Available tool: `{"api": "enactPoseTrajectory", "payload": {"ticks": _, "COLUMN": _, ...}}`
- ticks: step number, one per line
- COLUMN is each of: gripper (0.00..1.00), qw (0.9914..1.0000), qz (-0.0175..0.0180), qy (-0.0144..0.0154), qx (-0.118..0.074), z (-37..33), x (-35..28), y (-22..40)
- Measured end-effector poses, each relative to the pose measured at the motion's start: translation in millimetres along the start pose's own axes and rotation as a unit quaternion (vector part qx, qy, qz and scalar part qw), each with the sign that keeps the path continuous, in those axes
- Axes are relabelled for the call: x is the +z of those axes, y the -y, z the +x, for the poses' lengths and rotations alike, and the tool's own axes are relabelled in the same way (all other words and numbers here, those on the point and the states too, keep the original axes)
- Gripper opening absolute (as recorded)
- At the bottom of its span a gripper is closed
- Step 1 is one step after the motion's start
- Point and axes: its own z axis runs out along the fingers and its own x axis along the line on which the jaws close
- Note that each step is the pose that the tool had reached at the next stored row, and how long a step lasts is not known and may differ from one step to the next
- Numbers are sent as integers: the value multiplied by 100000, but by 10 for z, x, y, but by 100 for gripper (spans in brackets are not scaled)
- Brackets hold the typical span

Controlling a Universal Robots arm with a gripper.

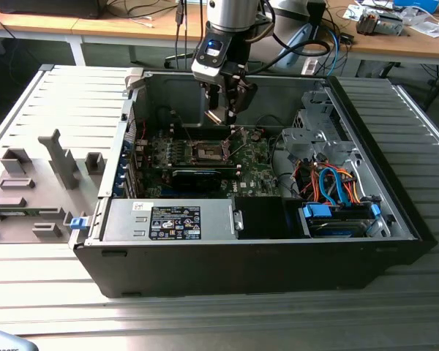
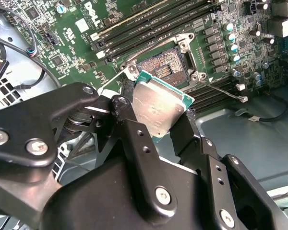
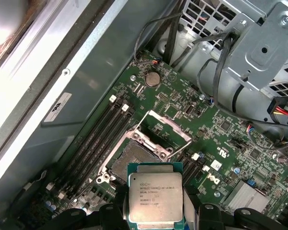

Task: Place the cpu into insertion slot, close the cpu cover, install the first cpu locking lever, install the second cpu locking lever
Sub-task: 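Place the cpu into insertion slot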

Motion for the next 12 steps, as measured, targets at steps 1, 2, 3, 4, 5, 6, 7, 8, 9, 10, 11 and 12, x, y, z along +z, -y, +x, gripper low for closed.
{"api": "enactPoseTrajectory", "payload": {"ticks": 1, "gripper": 55, "qw": 100000, "qz": 6, "qy": 0, "qx": 77, "z": 0, "x": 0, "y": 0}}
{"api": "enactPoseTrajectory", "payload": {"ticks": 2, "gripper": 55, "qw": 100000, "qz": 9, "qy": 3, "qx": 141, "z": 0, "x": 0, "y": 0}}
{"api": "enactPoseTrajectory", "payload": {"ticks": 3, "gripper": 55, "qw": 100000, "qz": 10, "qy": 5, "qx": 182, "z": 0, "x": 1, "y": 0}}
{"api": "enactPoseTrajectory", "payload": {"ticks": 4, "gripper": 55, "qw": 100000, "qz": 13, "qy": 7, "qx": 219, "z": 0, "x": 1, "y": 0}}
{"api": "enactPoseTrajectory", "payload": {"ticks": 5, "gripper": 55, "qw": 100000, "qz": 14, "qy": 11, "qx": 259, "z": 0, "x": 1, "y": 0}}
{"api": "enactPoseTrajectory", "payload": {"ticks": 6, "gripper": 55, "qw": 100000, "qz": 14, "qy": 10, "qx": 304, "z": 0, "x": 1, "y": 0}}
{"api": "enactPoseTrajectory", "payload": {"ticks": 7, "gripper": 55, "qw": 99999, "qz": 18, "qy": 10, "qx": 350, "z": 0, "x": 1, "y": 0}}
{"api": "enactPoseTrajectory", "payload": {"ticks": 8, "gripper": 55, "qw": 99999, "qz": 15, "qy": 11, "qx": 394, "z": 0, "x": 2, "y": 0}}
{"api": "enactPoseTrajectory", "payload": {"ticks": 9, "gripper": 55, "qw": 99999, "qz": 14, "qy": 8, "qx": 444, "z": 0, "x": 2, "y": 0}}
{"api": "enactPoseTrajectory", "payload": {"ticks": 10, "gripper": 55, "qw": 99999, "qz": 13, "qy": 7, "qx": 513, "z": 0, "x": 2, "y": 0}}
{"api": "enactPoseTrajectory", "payload": {"ticks": 11, "gripper": 55, "qw": 99998, "qz": 18, "qy": 7, "qx": 569, "z": 0, "x": 2, "y": 0}}
{"api": "enactPoseTrajectory", "payload": {"ticks": 12, "gripper": 55, "qw": 99998, "qz": 19, "qy": 5, "qx": 624, "z": 0, "x": 2, "y": 0}}
